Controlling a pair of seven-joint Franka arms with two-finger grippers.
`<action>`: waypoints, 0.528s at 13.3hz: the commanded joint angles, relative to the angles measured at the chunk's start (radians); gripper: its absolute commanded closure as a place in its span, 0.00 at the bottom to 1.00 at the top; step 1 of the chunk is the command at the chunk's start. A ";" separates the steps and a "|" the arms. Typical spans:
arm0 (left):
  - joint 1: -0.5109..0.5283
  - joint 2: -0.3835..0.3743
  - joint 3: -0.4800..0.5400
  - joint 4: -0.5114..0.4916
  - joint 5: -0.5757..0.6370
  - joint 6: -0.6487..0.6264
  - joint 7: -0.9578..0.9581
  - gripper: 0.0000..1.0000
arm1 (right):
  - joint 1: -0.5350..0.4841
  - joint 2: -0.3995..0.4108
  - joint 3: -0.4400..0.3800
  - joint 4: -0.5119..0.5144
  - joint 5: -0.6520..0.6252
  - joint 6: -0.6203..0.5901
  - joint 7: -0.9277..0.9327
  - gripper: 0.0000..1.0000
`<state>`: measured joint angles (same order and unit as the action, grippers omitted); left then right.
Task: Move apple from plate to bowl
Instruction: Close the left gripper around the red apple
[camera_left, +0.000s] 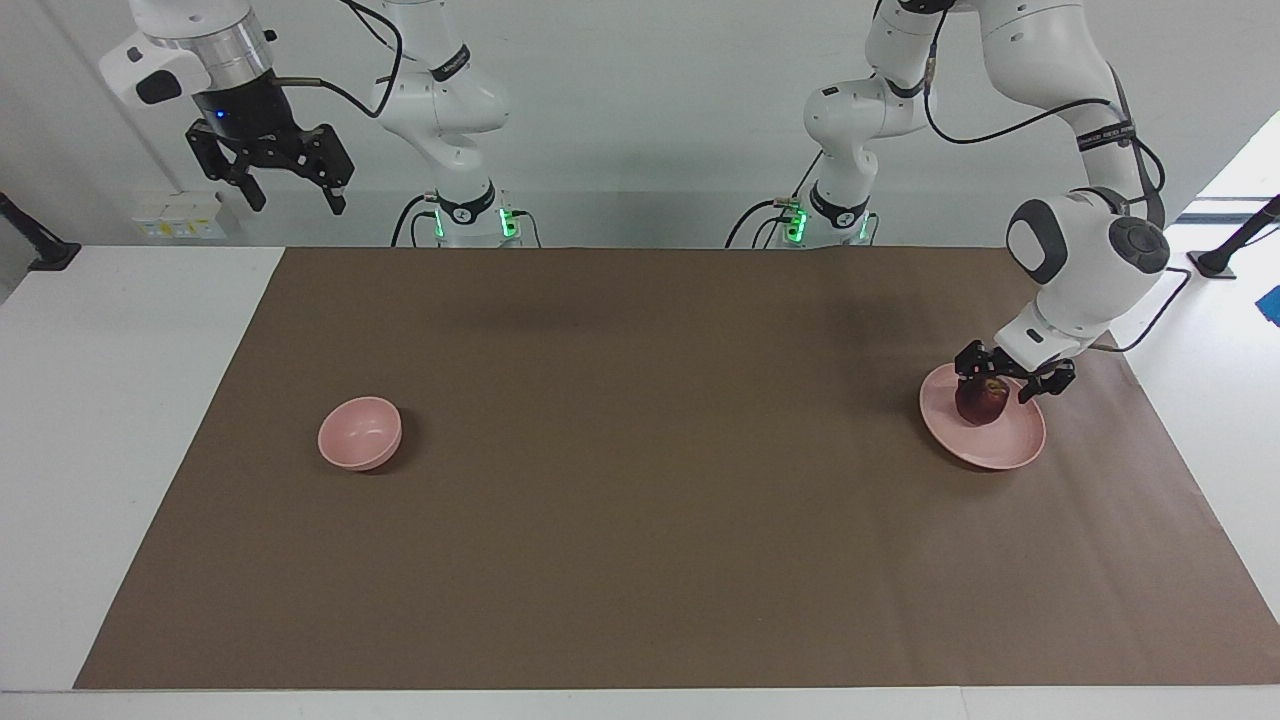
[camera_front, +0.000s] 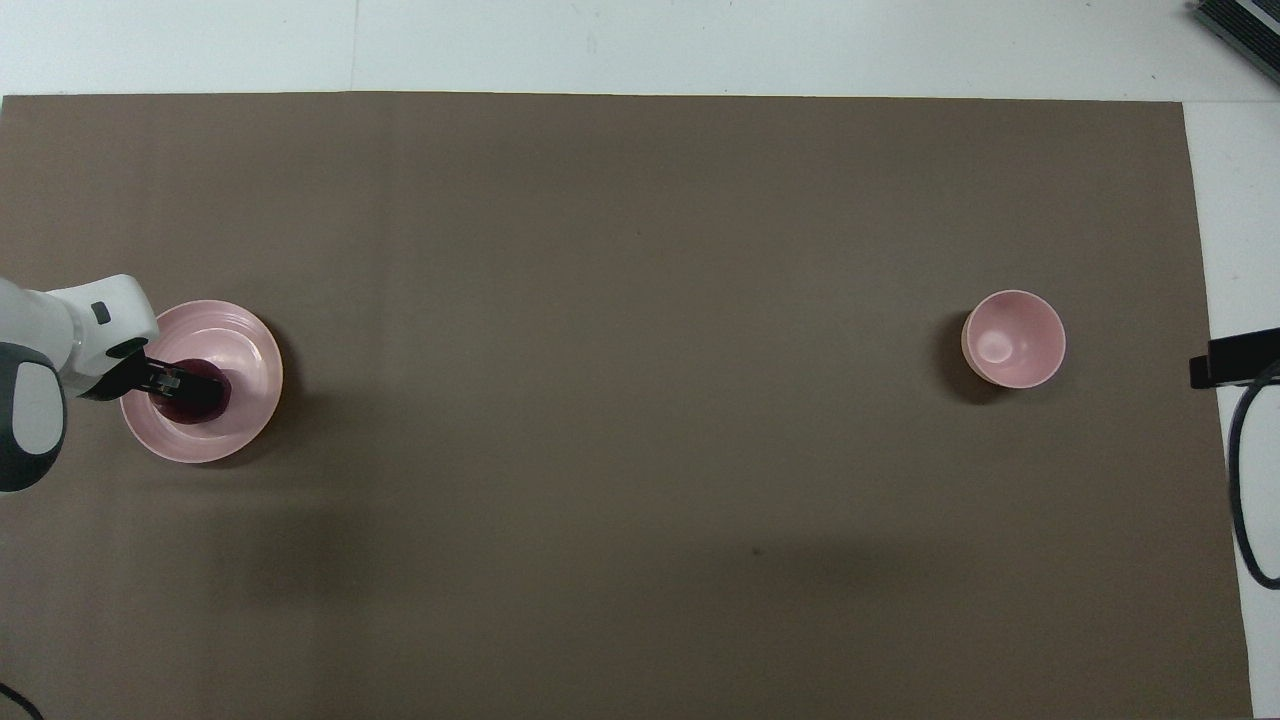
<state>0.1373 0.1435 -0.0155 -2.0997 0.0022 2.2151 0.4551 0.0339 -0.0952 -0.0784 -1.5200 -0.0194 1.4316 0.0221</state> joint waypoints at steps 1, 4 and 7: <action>-0.001 -0.024 0.002 -0.077 -0.002 0.077 0.017 0.00 | -0.003 -0.024 0.003 -0.029 0.010 0.012 0.019 0.00; 0.005 -0.016 0.003 -0.094 -0.001 0.086 0.019 0.00 | -0.003 -0.024 0.003 -0.031 0.010 0.012 0.019 0.00; 0.007 -0.018 0.003 -0.094 -0.001 0.086 0.020 0.00 | -0.003 -0.024 0.003 -0.031 0.010 0.012 0.019 0.00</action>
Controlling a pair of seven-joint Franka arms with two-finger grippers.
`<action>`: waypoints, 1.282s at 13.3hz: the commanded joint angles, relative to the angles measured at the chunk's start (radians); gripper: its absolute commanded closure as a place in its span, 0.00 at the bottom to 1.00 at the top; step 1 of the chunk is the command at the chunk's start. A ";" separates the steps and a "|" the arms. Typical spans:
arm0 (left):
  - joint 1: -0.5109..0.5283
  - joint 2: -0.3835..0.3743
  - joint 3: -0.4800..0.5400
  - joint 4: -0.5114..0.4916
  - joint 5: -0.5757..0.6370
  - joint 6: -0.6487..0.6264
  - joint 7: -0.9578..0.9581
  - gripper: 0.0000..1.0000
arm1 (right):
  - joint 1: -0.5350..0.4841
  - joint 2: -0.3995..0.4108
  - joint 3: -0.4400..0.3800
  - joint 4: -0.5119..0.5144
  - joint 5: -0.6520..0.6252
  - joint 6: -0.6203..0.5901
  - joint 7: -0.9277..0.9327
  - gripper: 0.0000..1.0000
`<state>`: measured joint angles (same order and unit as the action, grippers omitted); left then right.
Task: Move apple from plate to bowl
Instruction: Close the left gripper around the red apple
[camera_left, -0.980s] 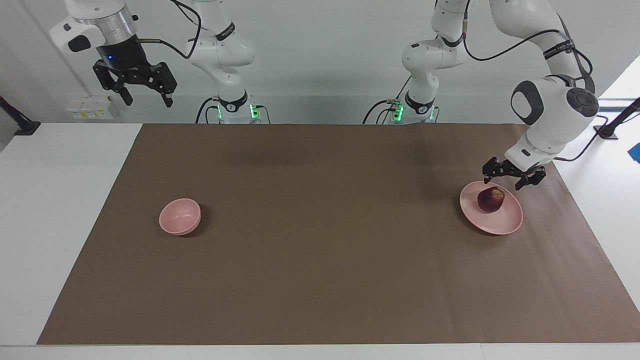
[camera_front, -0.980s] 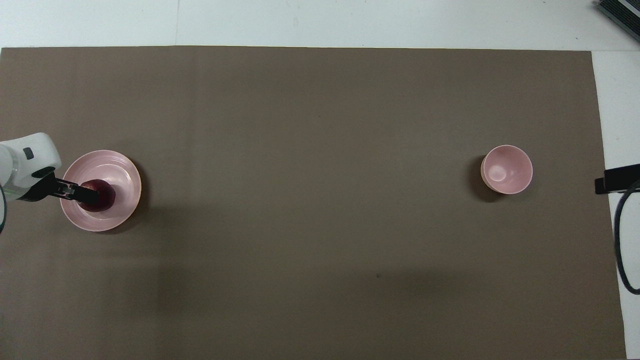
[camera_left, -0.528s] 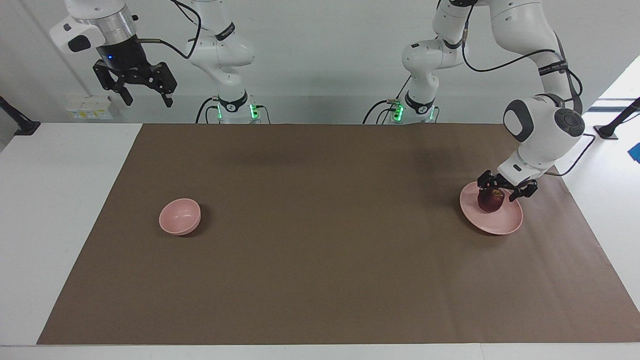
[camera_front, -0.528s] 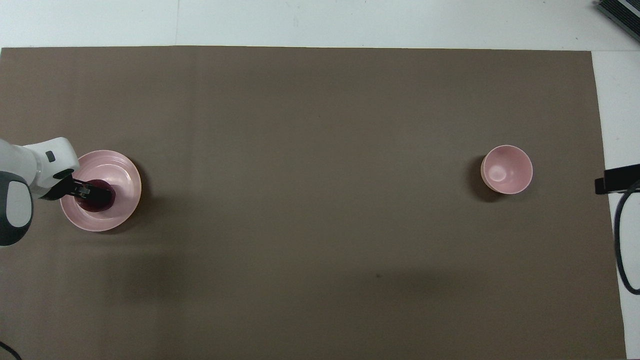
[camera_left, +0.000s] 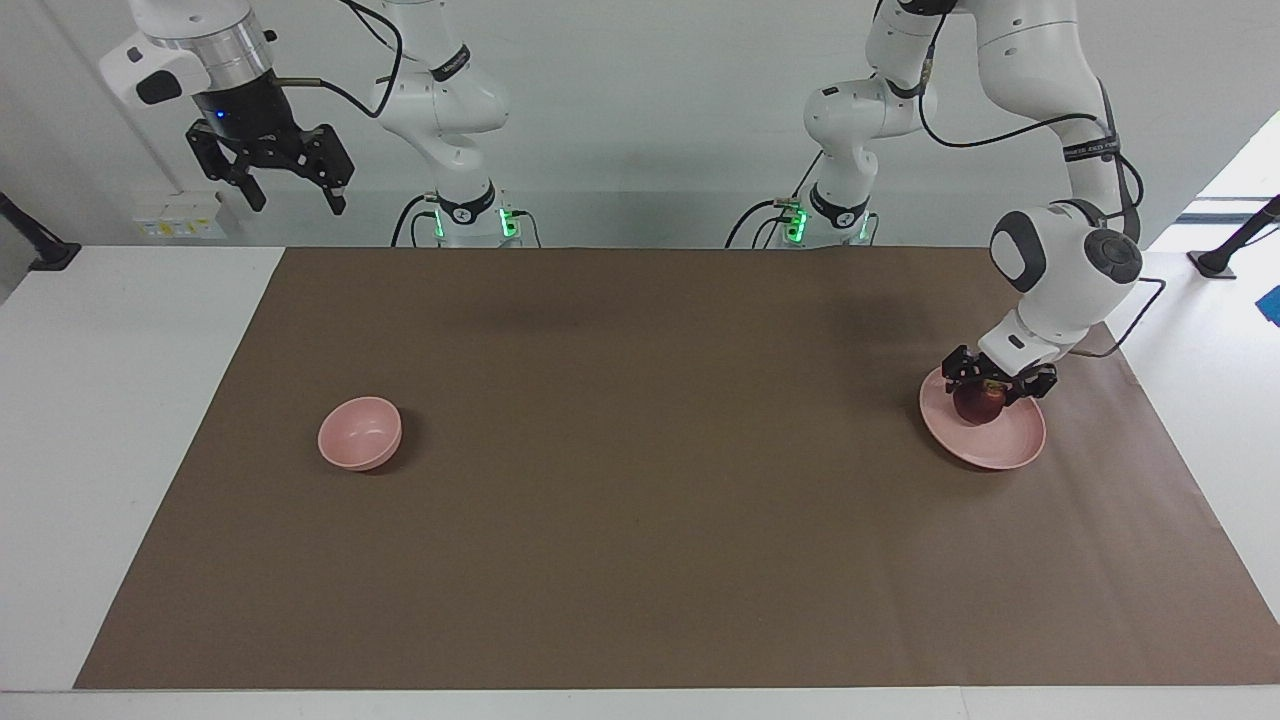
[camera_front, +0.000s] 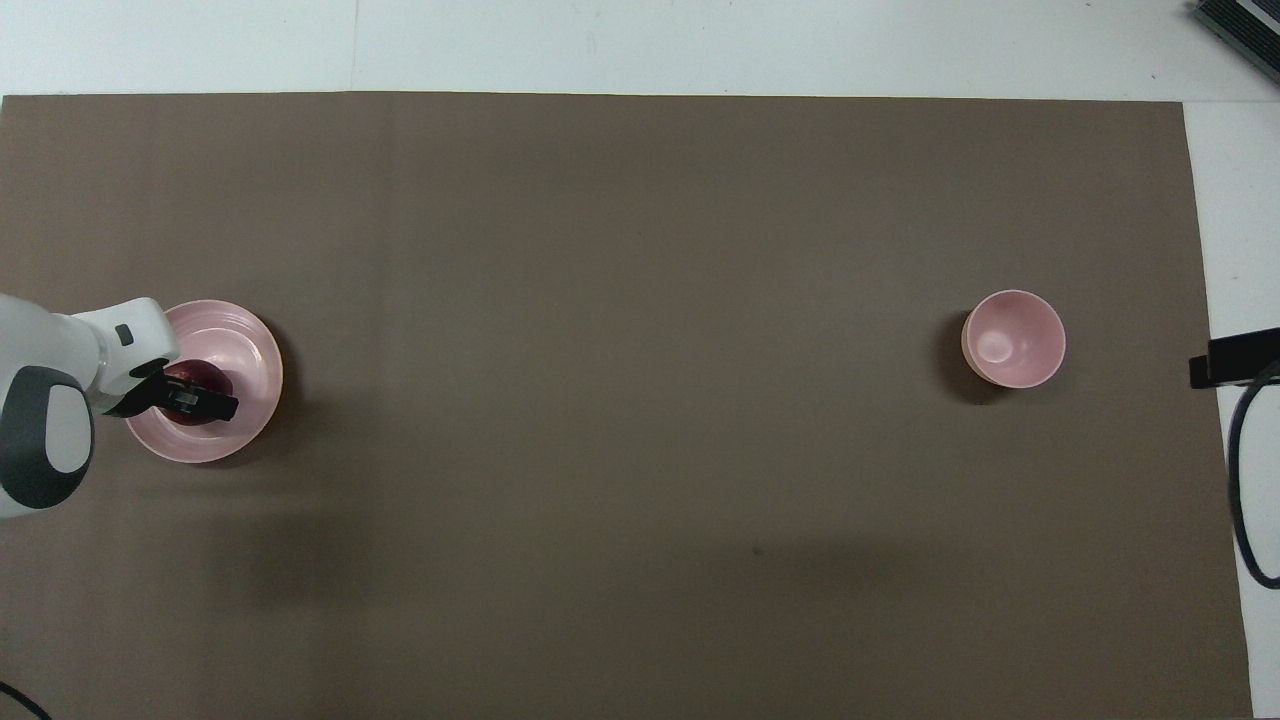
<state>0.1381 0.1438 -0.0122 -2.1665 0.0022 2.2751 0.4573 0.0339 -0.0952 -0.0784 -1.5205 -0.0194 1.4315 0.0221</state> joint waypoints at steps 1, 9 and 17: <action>0.006 -0.018 0.000 -0.027 -0.001 0.023 0.017 0.00 | -0.003 -0.024 0.003 -0.030 0.010 0.012 0.019 0.00; 0.005 -0.017 0.000 -0.029 -0.001 0.029 0.014 0.11 | -0.005 -0.023 0.003 -0.026 0.012 0.010 0.015 0.00; -0.017 -0.006 -0.002 0.051 -0.001 -0.112 -0.009 1.00 | 0.004 -0.037 0.008 -0.029 0.036 -0.005 0.010 0.00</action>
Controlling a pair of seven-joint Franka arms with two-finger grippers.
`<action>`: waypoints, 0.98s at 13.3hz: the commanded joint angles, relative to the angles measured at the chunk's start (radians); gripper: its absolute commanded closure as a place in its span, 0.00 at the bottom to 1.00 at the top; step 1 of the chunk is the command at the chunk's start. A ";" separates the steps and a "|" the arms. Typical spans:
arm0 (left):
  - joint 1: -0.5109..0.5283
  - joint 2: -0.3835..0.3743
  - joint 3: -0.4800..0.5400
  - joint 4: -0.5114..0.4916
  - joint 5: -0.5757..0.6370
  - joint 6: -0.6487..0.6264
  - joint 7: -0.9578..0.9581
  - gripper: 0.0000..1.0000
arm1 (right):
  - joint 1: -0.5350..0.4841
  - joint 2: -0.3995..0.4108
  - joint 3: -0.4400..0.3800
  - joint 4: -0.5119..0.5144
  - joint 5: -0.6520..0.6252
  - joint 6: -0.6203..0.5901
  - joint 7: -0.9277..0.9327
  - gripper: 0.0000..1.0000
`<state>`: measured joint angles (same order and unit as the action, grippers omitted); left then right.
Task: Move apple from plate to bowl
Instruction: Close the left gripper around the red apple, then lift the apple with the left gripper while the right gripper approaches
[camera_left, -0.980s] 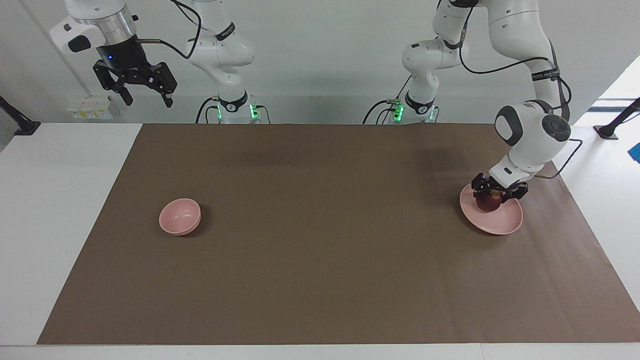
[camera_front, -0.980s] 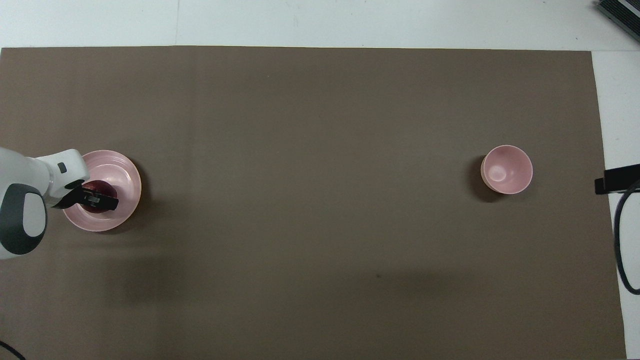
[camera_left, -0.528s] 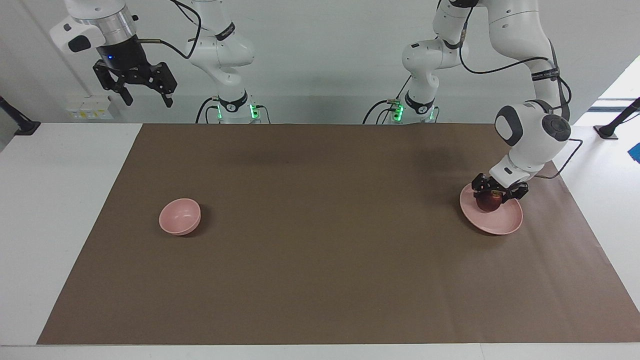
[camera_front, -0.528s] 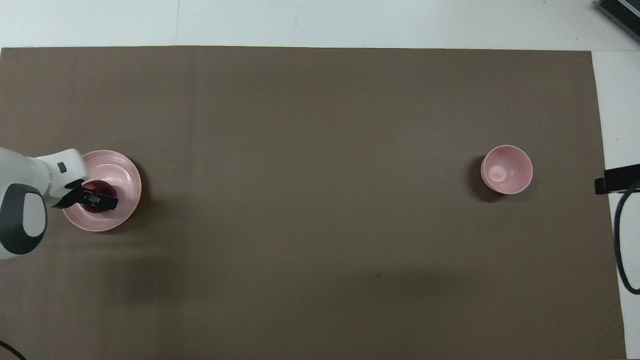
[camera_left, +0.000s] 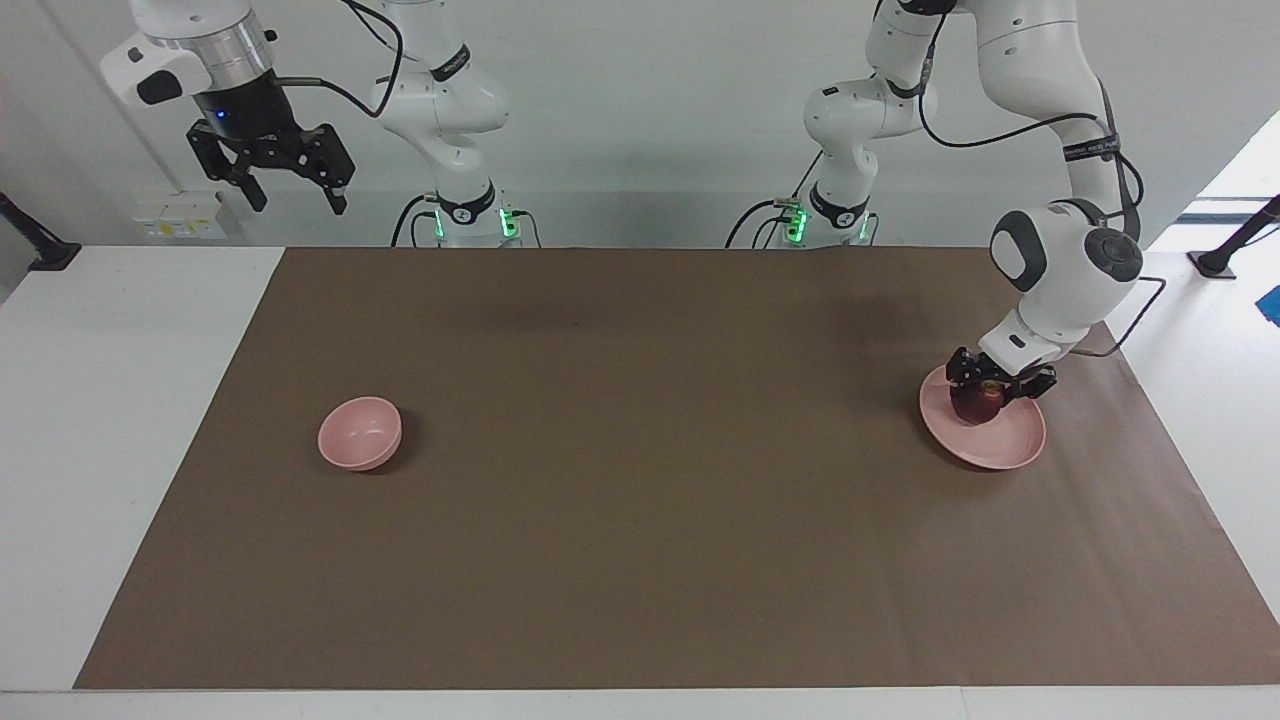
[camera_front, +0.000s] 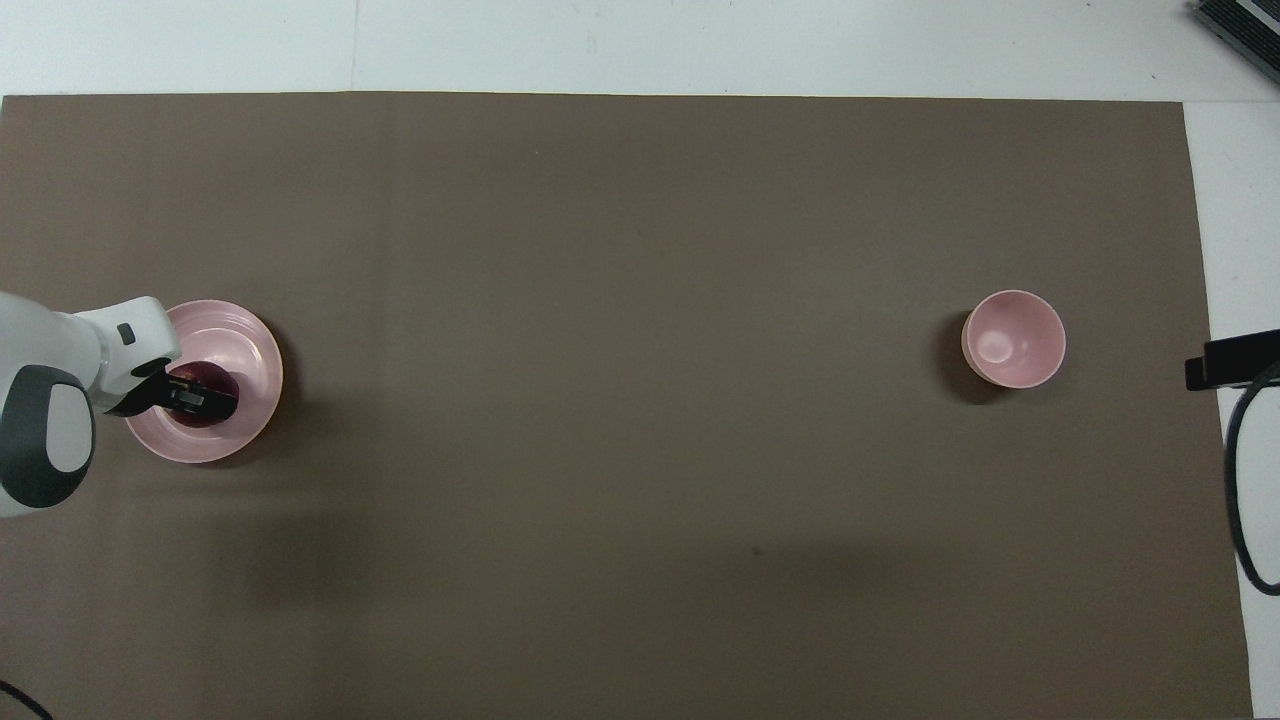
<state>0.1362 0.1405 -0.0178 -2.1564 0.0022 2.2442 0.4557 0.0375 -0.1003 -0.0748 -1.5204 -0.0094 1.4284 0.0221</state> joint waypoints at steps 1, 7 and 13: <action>-0.018 -0.004 0.004 0.059 -0.001 -0.116 -0.008 1.00 | -0.001 -0.032 0.004 -0.029 0.054 -0.002 0.010 0.00; -0.024 0.022 -0.005 0.202 -0.008 -0.354 -0.195 1.00 | -0.028 -0.021 -0.002 -0.122 0.256 0.061 0.013 0.00; -0.144 0.037 -0.007 0.245 -0.013 -0.351 -0.201 1.00 | 0.004 0.020 0.000 -0.224 0.399 0.161 -0.100 0.00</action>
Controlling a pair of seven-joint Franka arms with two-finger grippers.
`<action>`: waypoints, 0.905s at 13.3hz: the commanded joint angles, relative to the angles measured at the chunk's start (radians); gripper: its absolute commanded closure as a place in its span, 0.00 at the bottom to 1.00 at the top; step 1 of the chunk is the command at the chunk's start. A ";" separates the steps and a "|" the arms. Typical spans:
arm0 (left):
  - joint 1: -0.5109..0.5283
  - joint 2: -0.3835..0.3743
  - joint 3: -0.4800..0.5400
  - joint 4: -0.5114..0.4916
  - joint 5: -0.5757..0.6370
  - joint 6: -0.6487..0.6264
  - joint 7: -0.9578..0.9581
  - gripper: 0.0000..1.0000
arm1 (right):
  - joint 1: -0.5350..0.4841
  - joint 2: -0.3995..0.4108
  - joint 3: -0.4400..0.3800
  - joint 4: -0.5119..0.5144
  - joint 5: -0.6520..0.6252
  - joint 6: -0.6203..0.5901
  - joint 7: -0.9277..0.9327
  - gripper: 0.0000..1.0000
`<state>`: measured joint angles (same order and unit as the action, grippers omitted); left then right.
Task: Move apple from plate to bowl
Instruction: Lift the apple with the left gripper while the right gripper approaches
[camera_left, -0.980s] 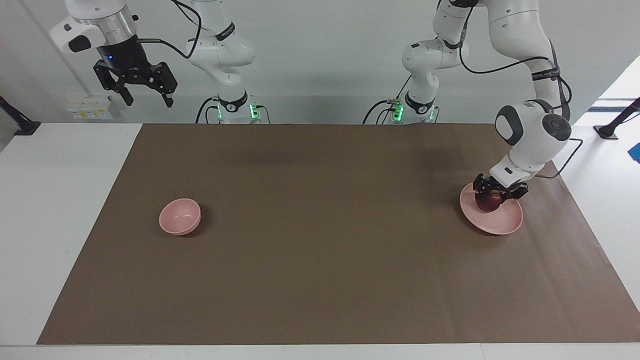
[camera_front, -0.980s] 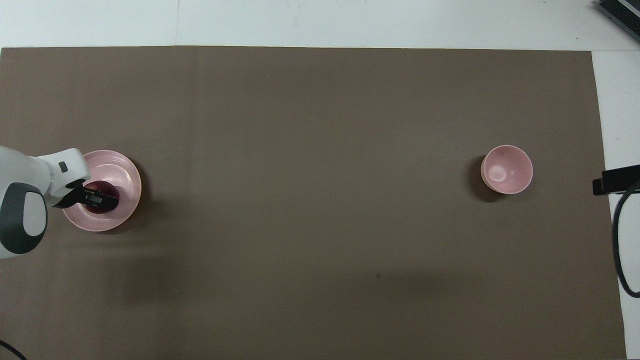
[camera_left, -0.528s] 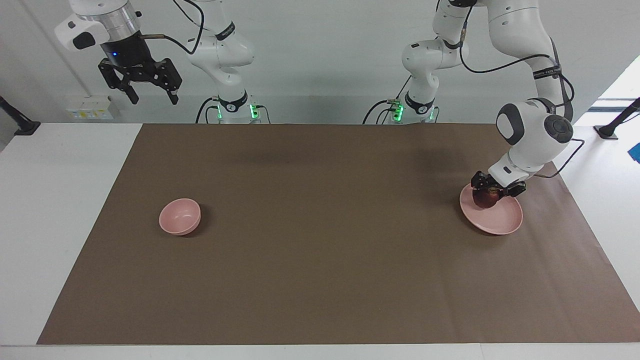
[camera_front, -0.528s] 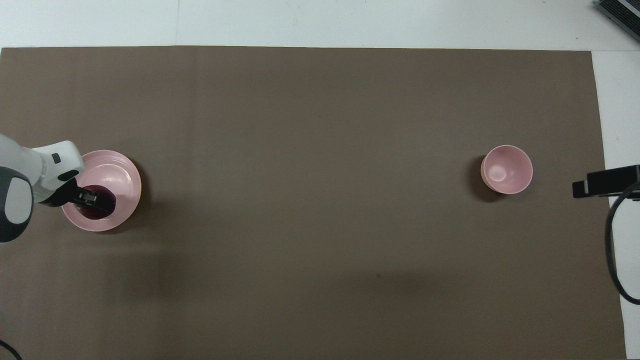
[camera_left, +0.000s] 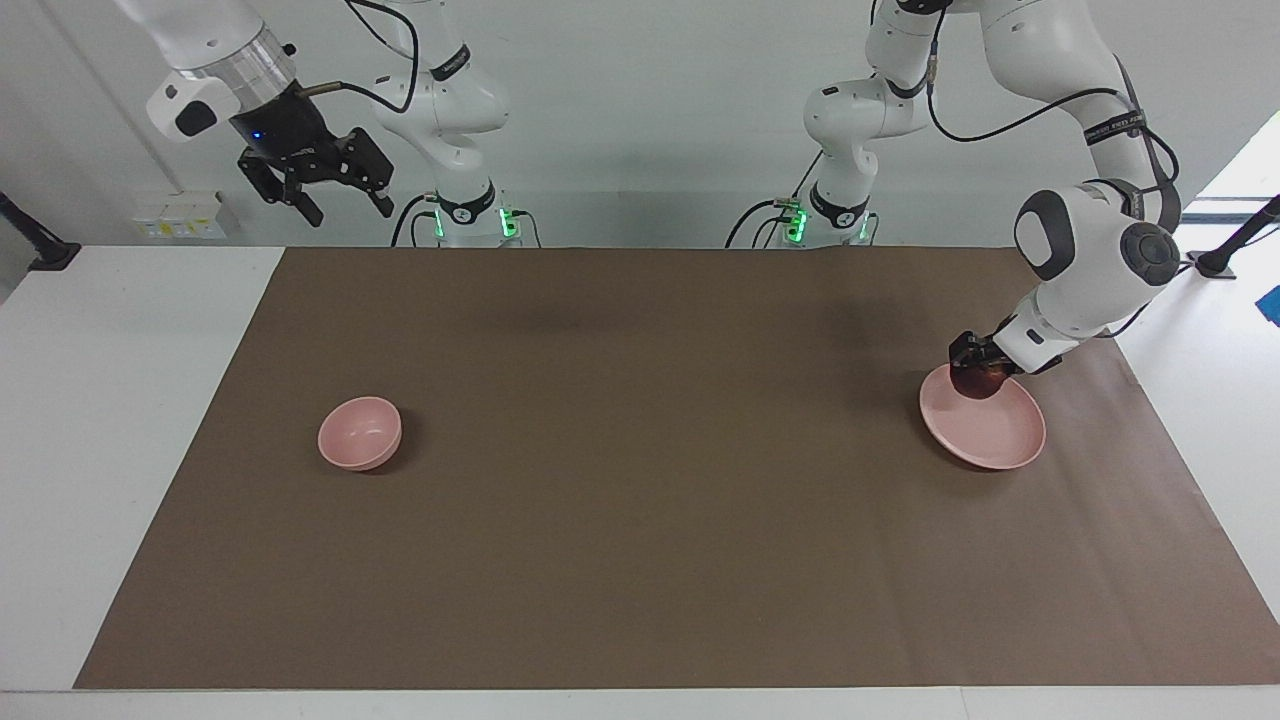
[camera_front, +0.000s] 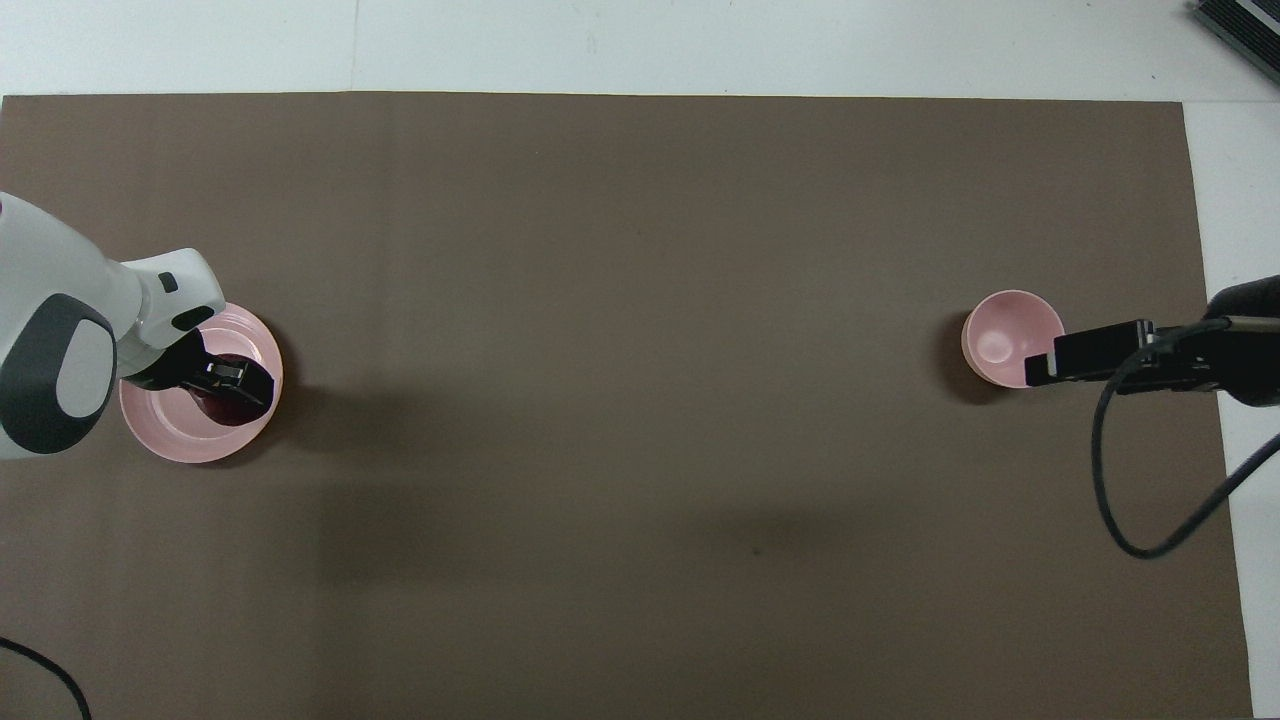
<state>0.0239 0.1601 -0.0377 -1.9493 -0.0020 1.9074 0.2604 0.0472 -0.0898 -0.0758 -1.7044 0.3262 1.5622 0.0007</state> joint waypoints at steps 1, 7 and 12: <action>-0.059 0.024 0.013 0.044 -0.016 -0.008 -0.016 1.00 | -0.016 0.033 0.001 -0.041 0.098 0.027 -0.120 0.00; -0.223 0.052 0.013 0.099 -0.138 -0.001 -0.268 1.00 | -0.038 0.064 -0.001 -0.158 0.353 0.119 -0.156 0.00; -0.383 0.053 0.012 0.113 -0.263 0.067 -0.423 1.00 | -0.032 0.084 -0.001 -0.227 0.514 0.137 -0.212 0.00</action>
<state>-0.3049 0.2011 -0.0423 -1.8640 -0.2489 1.9586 -0.1288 0.0245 -0.0022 -0.0818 -1.8937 0.7833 1.6731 -0.1611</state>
